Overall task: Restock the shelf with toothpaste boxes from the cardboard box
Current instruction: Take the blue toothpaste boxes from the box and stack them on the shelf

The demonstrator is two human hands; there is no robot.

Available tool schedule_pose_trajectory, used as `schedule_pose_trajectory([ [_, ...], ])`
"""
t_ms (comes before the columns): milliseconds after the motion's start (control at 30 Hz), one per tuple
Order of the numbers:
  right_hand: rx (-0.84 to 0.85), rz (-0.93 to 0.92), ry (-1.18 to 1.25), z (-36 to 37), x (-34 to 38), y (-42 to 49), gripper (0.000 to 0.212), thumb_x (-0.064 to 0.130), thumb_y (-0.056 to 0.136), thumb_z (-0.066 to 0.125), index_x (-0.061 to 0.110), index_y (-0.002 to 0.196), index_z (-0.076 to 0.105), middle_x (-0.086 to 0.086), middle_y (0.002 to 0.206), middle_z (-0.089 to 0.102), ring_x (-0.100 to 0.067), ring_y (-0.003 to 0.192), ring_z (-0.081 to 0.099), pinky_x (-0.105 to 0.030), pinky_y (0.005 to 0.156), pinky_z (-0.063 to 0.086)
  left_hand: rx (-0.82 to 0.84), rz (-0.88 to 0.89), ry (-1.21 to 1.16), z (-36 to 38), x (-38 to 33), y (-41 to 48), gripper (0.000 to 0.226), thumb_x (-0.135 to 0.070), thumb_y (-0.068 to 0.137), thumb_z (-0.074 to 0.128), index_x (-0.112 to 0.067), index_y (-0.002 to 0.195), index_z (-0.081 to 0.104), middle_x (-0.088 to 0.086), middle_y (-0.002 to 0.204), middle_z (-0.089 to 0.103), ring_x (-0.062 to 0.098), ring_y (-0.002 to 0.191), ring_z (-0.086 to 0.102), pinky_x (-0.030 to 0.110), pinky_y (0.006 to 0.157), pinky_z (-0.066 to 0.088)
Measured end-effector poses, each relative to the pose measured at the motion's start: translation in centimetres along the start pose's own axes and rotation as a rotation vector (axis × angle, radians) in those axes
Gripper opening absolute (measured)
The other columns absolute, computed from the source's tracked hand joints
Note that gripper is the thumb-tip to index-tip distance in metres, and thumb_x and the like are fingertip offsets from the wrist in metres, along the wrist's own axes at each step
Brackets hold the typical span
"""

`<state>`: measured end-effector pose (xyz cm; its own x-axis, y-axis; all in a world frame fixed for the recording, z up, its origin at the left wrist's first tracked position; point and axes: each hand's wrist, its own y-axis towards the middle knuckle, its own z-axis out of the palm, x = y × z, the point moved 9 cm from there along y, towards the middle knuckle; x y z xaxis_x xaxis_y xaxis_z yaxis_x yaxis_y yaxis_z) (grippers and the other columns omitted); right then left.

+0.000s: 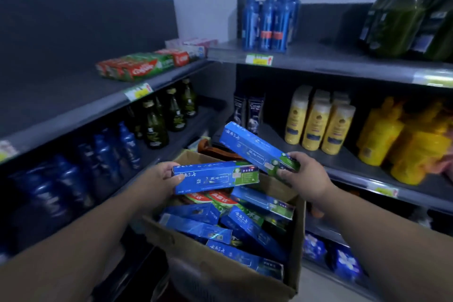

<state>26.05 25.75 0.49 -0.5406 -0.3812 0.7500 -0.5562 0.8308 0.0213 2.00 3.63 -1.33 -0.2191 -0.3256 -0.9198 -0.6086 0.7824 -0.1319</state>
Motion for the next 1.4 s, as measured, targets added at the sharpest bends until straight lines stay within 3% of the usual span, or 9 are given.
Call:
schedule_pose_trajectory([
  [200, 0.155, -0.215, 0.147, 2.6, 8.2, -1.8, 0.033, 0.018, 0.089, 0.07, 0.024, 0.119, 0.057, 0.005, 0.093, 0.066, -0.006, 0.07, 0.056, -0.015, 0.058, 0.041, -0.273, 0.001, -0.062, -7.0, -0.5, -8.8, 0.019, -0.001, 0.096, 0.05, 0.0, 0.115, 0.052, 0.006, 0.082, 0.064, -0.001, 0.051, 0.058, 0.01, 0.047, 0.043],
  [300, 0.276, -0.298, 0.231, 4.9, 13.2, -3.3, 0.04, 0.013, 0.087, 0.071, 0.023, 0.124, 0.058, 0.003, 0.105, 0.07, -0.015, 0.089, 0.065, -0.027, 0.083, 0.052, -0.406, -0.004, -0.05, -11.3, -1.4, -12.9, 0.017, -0.003, 0.096, 0.051, -0.002, 0.113, 0.055, 0.008, 0.077, 0.059, 0.001, 0.044, 0.049, 0.011, 0.042, 0.038],
  [400, 0.371, -0.403, 0.262, 7.1, 18.6, -4.9, 0.046, 0.014, 0.087, 0.071, 0.025, 0.129, 0.055, 0.006, 0.117, 0.066, -0.015, 0.102, 0.064, -0.035, 0.097, 0.05, -0.528, 0.015, -0.075, -16.2, -2.0, -16.9, 0.017, -0.009, 0.096, 0.054, -0.007, 0.112, 0.058, 0.015, 0.085, 0.064, 0.016, 0.066, 0.057, 0.025, 0.06, 0.048],
  [533, 0.42, -0.523, 0.298, 9.8, 26.0, -6.8, 0.04, 0.012, 0.089, 0.069, 0.029, 0.122, 0.056, 0.01, 0.106, 0.067, -0.005, 0.089, 0.063, -0.01, 0.075, 0.047, -0.652, 0.06, -0.124, -22.5, -2.7, -20.9, 0.016, -0.01, 0.095, 0.056, -0.012, 0.111, 0.059, 0.01, 0.092, 0.064, 0.021, 0.084, 0.059, 0.041, 0.085, 0.049],
  [667, 0.369, -0.607, 0.364, 12.5, 33.5, -7.2, 0.043, 0.012, 0.087, 0.071, 0.027, 0.125, 0.057, 0.011, 0.102, 0.068, -0.006, 0.087, 0.064, -0.015, 0.077, 0.049, -0.767, 0.111, -0.114, -29.9, -3.1, -24.1, 0.03, -0.016, 0.093, 0.06, -0.01, 0.122, 0.057, 0.011, 0.11, 0.067, 0.027, 0.102, 0.063, 0.047, 0.099, 0.048],
  [867, 0.34, -0.683, 0.417, 17.9, 43.6, -7.3, 0.043, 0.013, 0.085, 0.073, 0.027, 0.124, 0.06, 0.006, 0.106, 0.071, -0.013, 0.094, 0.067, -0.036, 0.092, 0.053, -0.923, 0.157, -0.023, -42.0, -2.6, -28.6, 0.015, -0.019, 0.095, 0.058, -0.016, 0.109, 0.063, 0.004, 0.1, 0.073, 0.024, 0.095, 0.067, 0.048, 0.098, 0.049],
  [1133, 0.473, -0.673, 0.337, 24.4, 50.2, -7.4, 0.041, 0.008, 0.086, 0.072, 0.026, 0.121, 0.06, -0.003, 0.109, 0.07, -0.018, 0.096, 0.066, -0.042, 0.095, 0.053, -0.705, 0.058, 0.056, -49.2, 1.0, -29.5, 0.016, -0.016, 0.093, 0.061, -0.012, 0.109, 0.064, 0.007, 0.099, 0.073, 0.024, 0.095, 0.068, 0.048, 0.098, 0.049],
  [1300, 0.44, -0.65, 0.241, 27.0, 51.7, -6.3, 0.042, 0.017, 0.082, 0.077, 0.034, 0.117, 0.062, -0.001, 0.105, 0.071, -0.026, 0.099, 0.068, -0.051, 0.094, 0.052, -0.628, -0.043, 0.167, -47.7, 4.8, -28.0, 0.023, -0.042, 0.077, 0.068, -0.032, 0.098, 0.065, -0.002, 0.095, 0.074, 0.026, 0.095, 0.069, 0.051, 0.093, 0.051],
  [1400, 0.424, -0.649, 0.21, 28.2, 52.3, -6.0, 0.042, 0.017, 0.083, 0.076, 0.033, 0.119, 0.061, -0.003, 0.104, 0.071, -0.027, 0.096, 0.067, -0.05, 0.092, 0.053, -0.731, -0.073, 0.216, -47.6, 6.2, -27.2, 0.018, -0.035, 0.087, 0.067, -0.027, 0.101, 0.061, -0.003, 0.094, 0.068, 0.015, 0.087, 0.065, 0.032, 0.079, 0.054],
])
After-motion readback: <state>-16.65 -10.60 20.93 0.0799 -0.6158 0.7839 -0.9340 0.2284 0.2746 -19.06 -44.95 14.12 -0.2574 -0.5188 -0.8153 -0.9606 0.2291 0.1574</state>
